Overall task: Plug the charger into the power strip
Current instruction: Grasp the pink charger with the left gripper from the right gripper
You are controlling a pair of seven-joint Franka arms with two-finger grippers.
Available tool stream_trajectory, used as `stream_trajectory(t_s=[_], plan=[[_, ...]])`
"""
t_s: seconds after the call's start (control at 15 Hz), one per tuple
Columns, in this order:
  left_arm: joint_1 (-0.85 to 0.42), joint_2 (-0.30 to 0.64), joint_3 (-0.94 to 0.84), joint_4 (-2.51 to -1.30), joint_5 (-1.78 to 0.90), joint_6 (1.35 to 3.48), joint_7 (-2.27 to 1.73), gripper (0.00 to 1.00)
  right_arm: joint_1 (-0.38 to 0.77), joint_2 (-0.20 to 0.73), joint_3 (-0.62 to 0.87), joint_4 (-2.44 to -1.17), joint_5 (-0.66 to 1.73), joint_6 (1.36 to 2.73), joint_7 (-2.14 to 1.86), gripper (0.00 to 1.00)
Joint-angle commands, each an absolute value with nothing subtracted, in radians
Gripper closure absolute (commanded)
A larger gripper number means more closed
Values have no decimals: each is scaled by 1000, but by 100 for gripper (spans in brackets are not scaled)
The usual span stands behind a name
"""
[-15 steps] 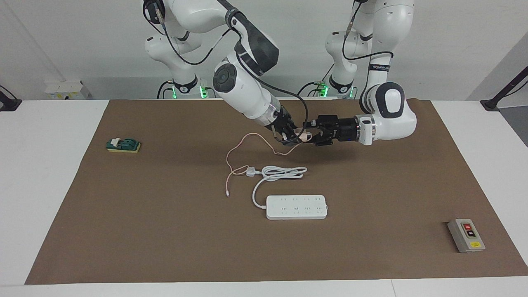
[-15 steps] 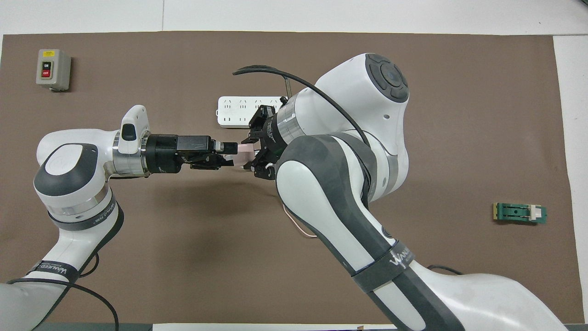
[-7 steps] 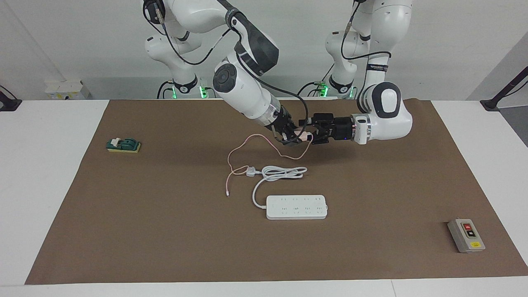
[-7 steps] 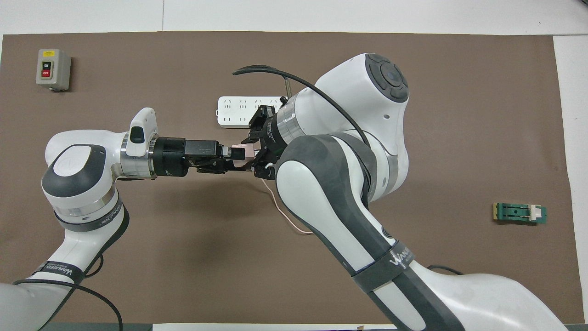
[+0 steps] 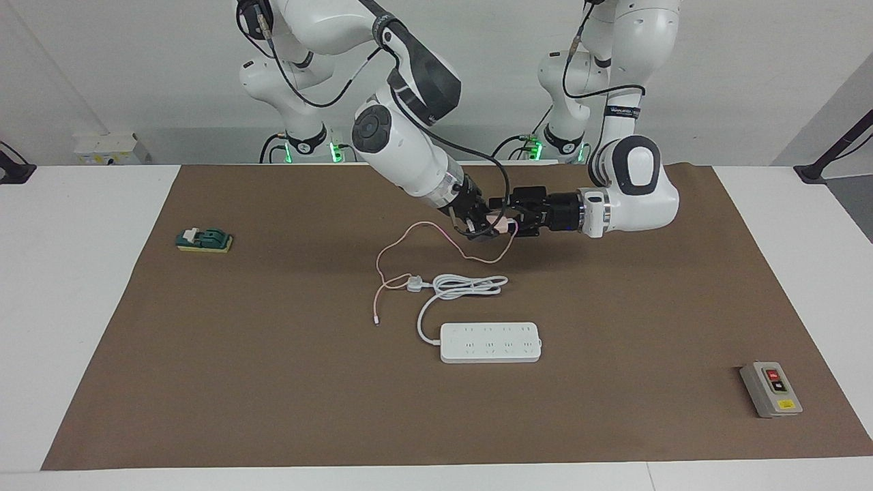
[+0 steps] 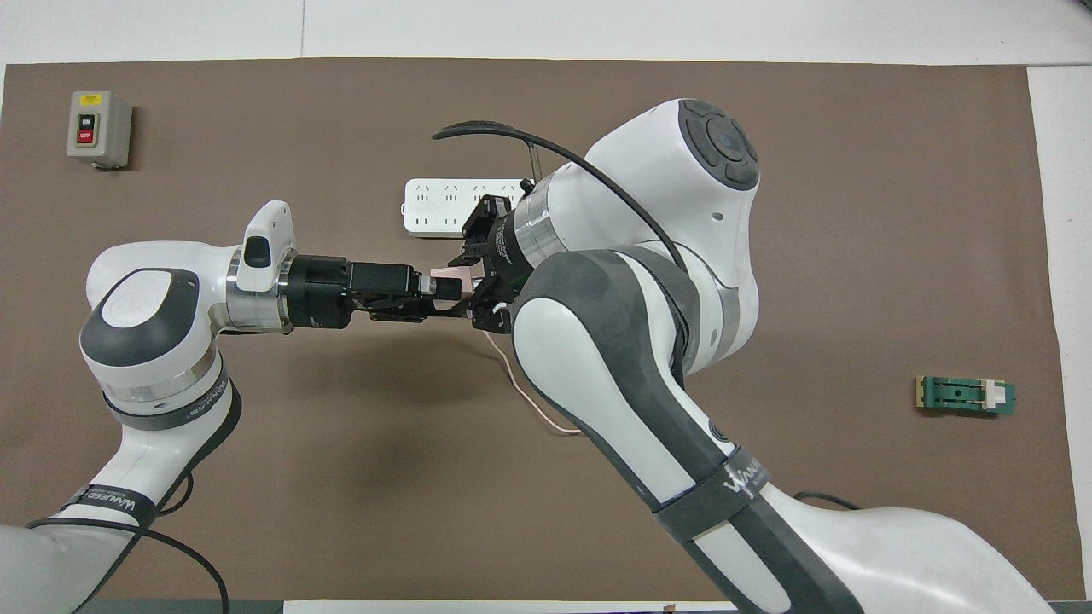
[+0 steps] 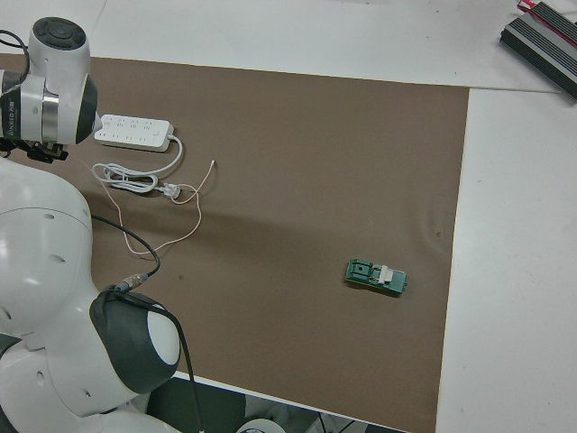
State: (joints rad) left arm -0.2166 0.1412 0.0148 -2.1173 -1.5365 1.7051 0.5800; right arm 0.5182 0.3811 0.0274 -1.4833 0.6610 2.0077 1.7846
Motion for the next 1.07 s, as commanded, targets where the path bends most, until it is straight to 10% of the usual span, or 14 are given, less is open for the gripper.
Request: stream_trajectory(t_s=[0.0,0.74,1.0], plan=[[-216,124,28,-2145,-1545,1709,606,13,522,379,26,-1485,666,2022,1804,100],[-216,124,28,-2145,-1532,1715,606,58,522,379,26,-1485,666,2014,1804,100],[-206,124,28,-2141,-1519,1713,618,98,522,379,26,-1485,666,2013,1804,100]])
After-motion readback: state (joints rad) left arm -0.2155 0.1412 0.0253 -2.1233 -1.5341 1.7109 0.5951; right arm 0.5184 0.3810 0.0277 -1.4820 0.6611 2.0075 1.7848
